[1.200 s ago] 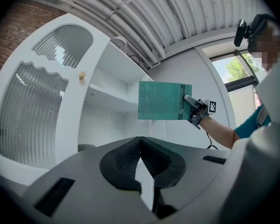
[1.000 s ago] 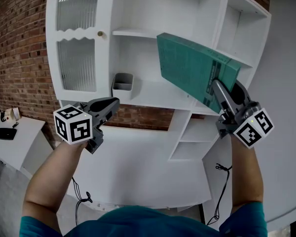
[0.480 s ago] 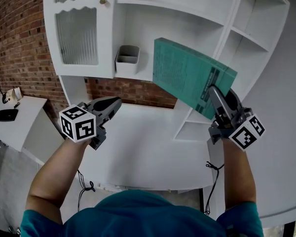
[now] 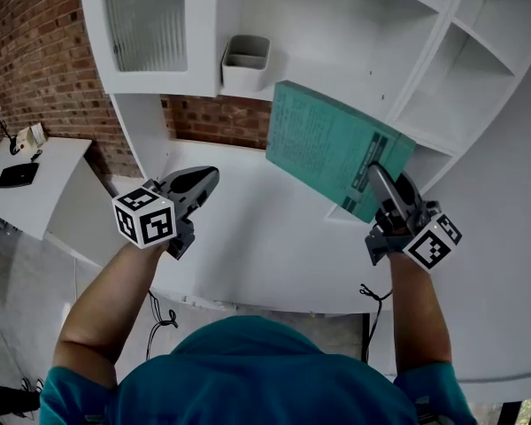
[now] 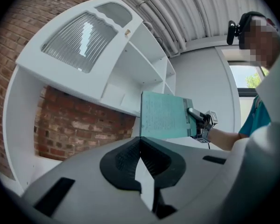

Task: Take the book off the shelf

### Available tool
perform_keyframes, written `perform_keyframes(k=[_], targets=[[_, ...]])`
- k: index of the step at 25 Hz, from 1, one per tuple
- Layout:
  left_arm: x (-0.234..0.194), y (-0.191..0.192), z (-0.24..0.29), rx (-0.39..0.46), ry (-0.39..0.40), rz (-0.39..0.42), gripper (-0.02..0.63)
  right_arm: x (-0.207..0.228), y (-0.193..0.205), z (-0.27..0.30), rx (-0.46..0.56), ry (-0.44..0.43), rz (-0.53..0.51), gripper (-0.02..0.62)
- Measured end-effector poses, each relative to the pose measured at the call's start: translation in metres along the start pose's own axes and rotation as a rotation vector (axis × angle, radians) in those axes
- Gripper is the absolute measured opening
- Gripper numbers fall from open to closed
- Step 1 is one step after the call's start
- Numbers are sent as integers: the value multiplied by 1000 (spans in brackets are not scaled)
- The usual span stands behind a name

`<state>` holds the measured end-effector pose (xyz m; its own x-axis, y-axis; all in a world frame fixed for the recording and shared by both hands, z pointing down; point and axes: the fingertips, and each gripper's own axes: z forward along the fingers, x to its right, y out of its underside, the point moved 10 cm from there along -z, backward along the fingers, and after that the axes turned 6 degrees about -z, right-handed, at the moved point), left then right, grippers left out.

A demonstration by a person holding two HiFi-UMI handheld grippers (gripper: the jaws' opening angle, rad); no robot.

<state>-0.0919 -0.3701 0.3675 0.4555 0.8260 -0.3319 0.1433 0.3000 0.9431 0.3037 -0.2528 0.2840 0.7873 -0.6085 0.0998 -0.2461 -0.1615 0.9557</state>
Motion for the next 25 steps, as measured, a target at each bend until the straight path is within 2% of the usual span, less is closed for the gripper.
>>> perform_keyframes(k=[11,19,25], targets=[[-28,94,-18,-68,-81,-110,15,12,114,-19,-111,85,278,170],[-43,150,-29,-124,-124,-174,15,17,185,-29,-216,140,405,170],[-46,184,-35,-157,-145,-253,17,22,233,-45,-289,176,509,170]])
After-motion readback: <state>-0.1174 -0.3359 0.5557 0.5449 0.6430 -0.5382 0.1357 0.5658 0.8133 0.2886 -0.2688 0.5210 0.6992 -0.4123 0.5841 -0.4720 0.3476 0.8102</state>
